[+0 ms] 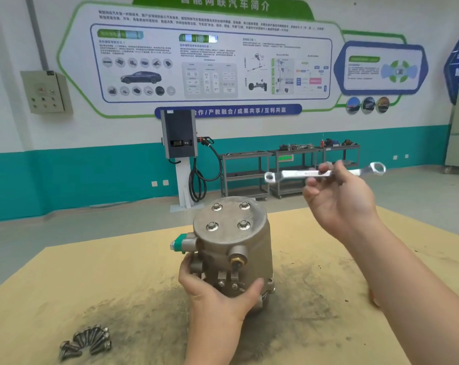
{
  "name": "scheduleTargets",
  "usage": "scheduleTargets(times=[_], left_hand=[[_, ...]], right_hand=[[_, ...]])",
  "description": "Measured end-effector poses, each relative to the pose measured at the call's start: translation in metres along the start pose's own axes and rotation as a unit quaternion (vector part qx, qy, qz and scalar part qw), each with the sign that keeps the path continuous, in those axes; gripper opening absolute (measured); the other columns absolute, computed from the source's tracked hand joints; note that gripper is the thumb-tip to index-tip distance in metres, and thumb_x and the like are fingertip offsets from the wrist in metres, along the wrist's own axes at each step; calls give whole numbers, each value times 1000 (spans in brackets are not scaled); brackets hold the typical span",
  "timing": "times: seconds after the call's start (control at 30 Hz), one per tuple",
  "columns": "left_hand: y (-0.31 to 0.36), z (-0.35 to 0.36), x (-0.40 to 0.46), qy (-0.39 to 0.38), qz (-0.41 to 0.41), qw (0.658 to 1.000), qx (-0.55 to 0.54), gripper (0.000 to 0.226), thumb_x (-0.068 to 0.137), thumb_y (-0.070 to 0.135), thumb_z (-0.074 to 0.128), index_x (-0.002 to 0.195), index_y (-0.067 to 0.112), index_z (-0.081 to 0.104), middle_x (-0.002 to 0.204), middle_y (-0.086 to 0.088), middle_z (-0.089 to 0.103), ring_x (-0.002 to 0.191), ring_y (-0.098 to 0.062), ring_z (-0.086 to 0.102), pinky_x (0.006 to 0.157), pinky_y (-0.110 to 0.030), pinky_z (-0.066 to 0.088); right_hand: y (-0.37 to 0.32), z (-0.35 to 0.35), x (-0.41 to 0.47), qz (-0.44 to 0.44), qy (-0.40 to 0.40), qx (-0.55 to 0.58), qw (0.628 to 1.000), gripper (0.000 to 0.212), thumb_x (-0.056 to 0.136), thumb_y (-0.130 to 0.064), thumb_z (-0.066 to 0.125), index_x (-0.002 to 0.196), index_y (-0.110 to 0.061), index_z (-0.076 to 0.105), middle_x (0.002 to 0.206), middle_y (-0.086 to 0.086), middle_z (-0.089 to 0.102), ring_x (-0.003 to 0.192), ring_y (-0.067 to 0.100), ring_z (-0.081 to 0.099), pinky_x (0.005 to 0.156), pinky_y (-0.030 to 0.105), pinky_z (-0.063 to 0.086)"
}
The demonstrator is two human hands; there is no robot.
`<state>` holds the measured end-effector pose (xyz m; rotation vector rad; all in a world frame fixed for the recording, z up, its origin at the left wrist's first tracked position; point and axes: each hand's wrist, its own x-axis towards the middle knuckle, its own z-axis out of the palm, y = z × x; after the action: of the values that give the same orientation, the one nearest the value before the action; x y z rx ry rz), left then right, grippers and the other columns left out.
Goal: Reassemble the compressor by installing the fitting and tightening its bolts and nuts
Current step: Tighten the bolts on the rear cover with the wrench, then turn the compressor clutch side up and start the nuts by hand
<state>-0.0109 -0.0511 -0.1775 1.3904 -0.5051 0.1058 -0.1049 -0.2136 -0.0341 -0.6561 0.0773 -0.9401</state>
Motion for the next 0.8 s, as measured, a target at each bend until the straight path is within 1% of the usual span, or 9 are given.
scheduleTargets(times=[0.07,0.17,0.3,0.4,0.53,0.6,0.67,0.73,0.8], left_hand=[[14,-3,-3,-4,-14,995,-98,137,41,42,83,149,24,0,135,23,30,103,24,50,92,-14,43],[37,-10,-7,49,-26,989,-139,135,47,76,59,153,27,-8,154,20,15,137,10,23,111,-24,23],[72,-26,8,110,76,989,56,102,66,76,46,152,30,15,156,16,17,138,7,16,118,-27,17],[112,-19,59,-23,107,952,286,89,76,75,51,149,31,26,154,6,28,143,-14,26,117,-41,23],[145,13,114,-279,-92,831,472,101,73,81,54,152,41,7,158,-1,27,140,-30,33,111,-46,31],[137,22,118,-335,-105,767,537,95,75,81,50,151,43,8,156,-1,29,130,-29,40,103,-43,38],[126,27,118,-319,-89,769,547,87,76,76,49,149,42,17,149,-3,33,121,-29,42,94,-40,39],[121,29,116,-281,-74,792,538,89,67,74,44,146,39,25,147,-6,33,127,-35,40,102,-46,39],[119,30,115,-268,-72,799,534,91,62,72,38,145,36,28,143,-7,36,128,-38,40,104,-51,39]], right_hand=[[-3,-18,8,-2,65,-285,956,27,104,-24,43,84,-8,52,68,5,48,51,15,43,47,25,38],[11,-56,16,48,55,-662,746,26,103,-16,36,80,-8,44,71,11,47,52,21,41,44,27,31],[51,-113,26,88,-1,-831,549,19,103,-20,38,88,-11,46,81,4,51,77,22,50,53,28,32],[68,-141,33,101,8,-850,518,15,100,-26,47,98,-12,55,73,-1,50,75,23,53,56,27,36],[72,-157,38,85,18,-860,503,17,95,-33,55,91,-17,55,74,-4,51,78,22,56,62,27,39],[72,-157,36,92,14,-871,483,18,92,-34,58,87,-17,56,75,-3,53,79,23,57,62,27,40],[67,-149,32,96,32,-877,470,26,91,-36,60,77,-16,53,70,0,52,75,26,57,60,28,39],[59,-126,20,77,68,-857,506,39,92,-38,59,65,-13,46,62,4,49,65,29,52,58,30,37],[58,-93,0,110,101,-709,689,45,95,-43,54,68,-7,50,62,9,54,58,31,55,54,28,41]])
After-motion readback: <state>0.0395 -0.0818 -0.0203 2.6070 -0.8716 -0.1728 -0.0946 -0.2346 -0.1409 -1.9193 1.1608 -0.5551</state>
